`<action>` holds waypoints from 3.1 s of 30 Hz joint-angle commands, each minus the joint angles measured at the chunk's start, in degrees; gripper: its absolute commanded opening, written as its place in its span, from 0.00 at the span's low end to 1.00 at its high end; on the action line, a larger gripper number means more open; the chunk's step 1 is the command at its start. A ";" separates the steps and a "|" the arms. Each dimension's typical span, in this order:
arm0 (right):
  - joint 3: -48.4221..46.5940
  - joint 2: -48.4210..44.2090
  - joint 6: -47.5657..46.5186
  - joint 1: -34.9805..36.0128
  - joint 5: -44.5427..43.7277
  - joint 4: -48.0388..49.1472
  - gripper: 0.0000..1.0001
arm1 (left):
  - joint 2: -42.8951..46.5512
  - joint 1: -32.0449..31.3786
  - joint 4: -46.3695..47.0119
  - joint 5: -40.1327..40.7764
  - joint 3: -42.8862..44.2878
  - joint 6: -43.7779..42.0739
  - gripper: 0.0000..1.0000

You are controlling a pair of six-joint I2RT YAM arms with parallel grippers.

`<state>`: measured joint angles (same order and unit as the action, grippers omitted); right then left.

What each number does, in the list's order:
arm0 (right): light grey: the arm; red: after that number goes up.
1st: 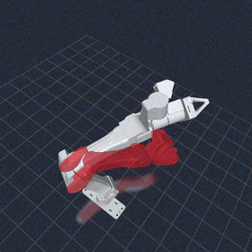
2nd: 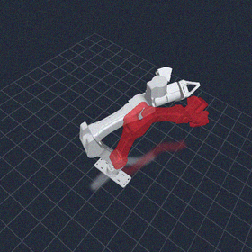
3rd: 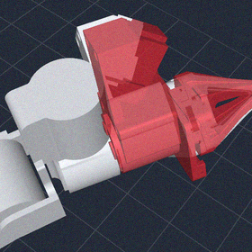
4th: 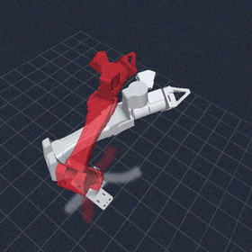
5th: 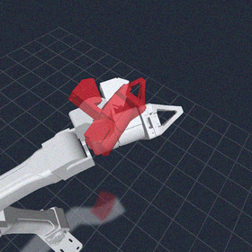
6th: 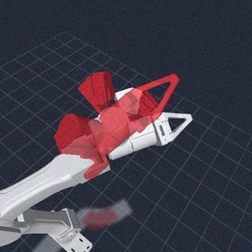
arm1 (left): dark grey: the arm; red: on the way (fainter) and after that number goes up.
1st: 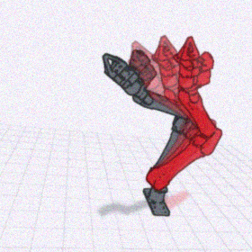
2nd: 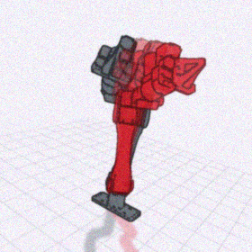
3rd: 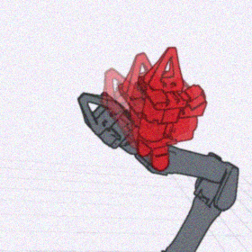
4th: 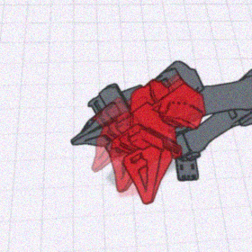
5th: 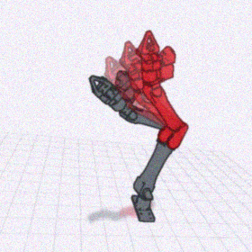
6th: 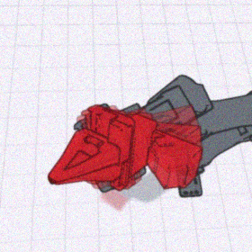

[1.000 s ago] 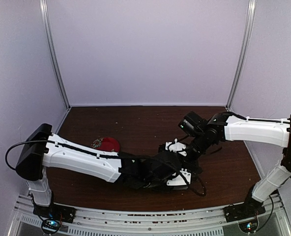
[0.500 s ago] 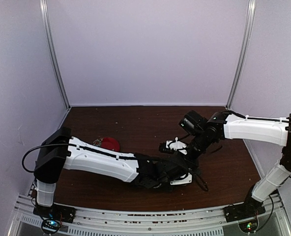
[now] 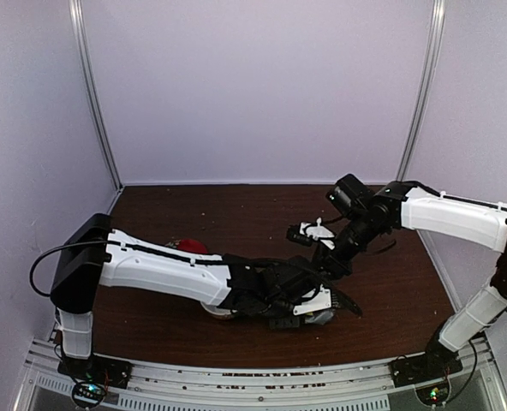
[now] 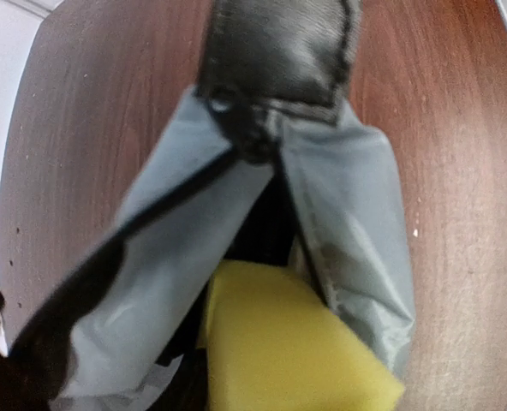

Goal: Sort the hair-cutting tools

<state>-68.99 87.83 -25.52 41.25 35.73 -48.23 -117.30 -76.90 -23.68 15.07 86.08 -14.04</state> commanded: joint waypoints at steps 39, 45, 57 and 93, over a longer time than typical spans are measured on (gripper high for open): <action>13.81 -11.80 -5.79 -7.99 2.02 -6.00 0.45 | 13.53 9.54 -2.25 -18.14 2.21 7.73 0.81; 13.68 -10.58 -4.98 -8.03 1.43 -5.19 0.42 | 8.46 10.55 -1.36 -16.73 4.18 8.59 0.82; 14.98 -9.35 -3.53 -8.38 -1.91 -3.10 0.42 | 2.98 14.11 1.68 -22.13 5.23 10.83 0.77; 14.35 -12.12 -0.36 -7.42 -13.90 5.31 0.00 | -6.97 14.94 -7.85 -33.53 8.71 19.57 0.33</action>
<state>-54.46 81.25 -26.52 33.74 24.38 -47.77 -121.62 -61.80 -26.92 -16.75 95.74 3.66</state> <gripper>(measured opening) 0.008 0.341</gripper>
